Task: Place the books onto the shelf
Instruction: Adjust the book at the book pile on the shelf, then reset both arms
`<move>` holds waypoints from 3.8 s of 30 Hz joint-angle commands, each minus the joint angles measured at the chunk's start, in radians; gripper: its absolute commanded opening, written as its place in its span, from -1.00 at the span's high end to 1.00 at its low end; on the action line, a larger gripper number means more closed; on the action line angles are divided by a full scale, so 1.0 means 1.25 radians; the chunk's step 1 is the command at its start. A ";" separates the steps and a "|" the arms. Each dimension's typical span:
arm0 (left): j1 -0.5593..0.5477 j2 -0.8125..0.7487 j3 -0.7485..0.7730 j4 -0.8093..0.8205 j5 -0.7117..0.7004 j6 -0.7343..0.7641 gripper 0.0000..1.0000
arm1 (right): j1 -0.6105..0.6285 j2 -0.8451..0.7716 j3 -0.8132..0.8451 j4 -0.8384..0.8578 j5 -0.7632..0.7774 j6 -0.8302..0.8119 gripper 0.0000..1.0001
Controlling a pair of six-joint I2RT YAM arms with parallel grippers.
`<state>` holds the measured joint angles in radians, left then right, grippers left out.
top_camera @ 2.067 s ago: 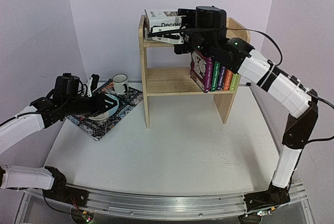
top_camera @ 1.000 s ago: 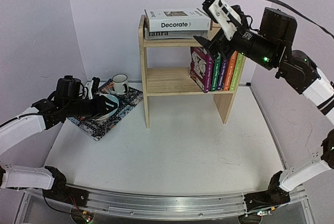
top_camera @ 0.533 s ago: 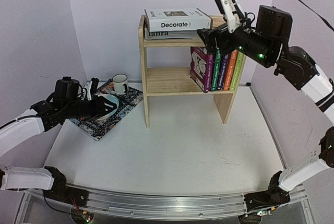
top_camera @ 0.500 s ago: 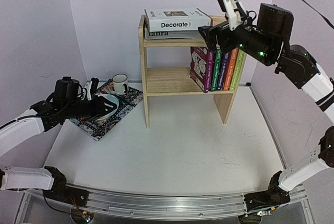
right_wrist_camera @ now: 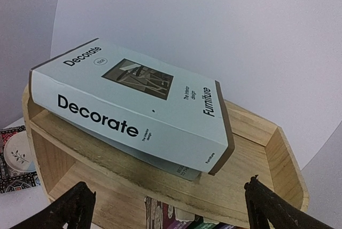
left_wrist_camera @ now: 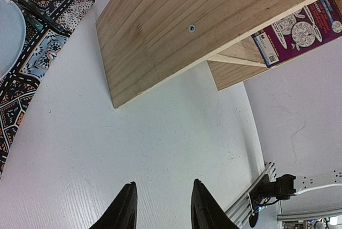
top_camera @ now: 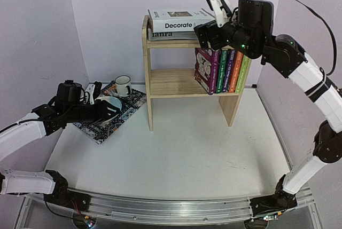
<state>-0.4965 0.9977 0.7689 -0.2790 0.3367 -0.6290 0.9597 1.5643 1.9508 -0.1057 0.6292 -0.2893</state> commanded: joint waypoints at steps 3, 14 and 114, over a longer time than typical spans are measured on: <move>0.002 -0.010 -0.011 0.038 0.002 -0.005 0.28 | -0.028 0.038 0.066 0.013 0.007 0.043 -0.97; 0.002 -0.019 -0.024 0.043 0.000 -0.010 0.28 | -0.109 0.110 0.145 -0.001 -0.083 0.115 -0.97; 0.057 -0.011 -0.364 0.639 -0.573 0.390 -0.99 | -0.465 -0.447 -1.267 0.487 -0.272 0.342 -0.95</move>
<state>-0.4831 0.9188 0.3428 0.2968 -0.2774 -0.2111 0.4678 0.9829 0.4171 0.3555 0.2975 0.1290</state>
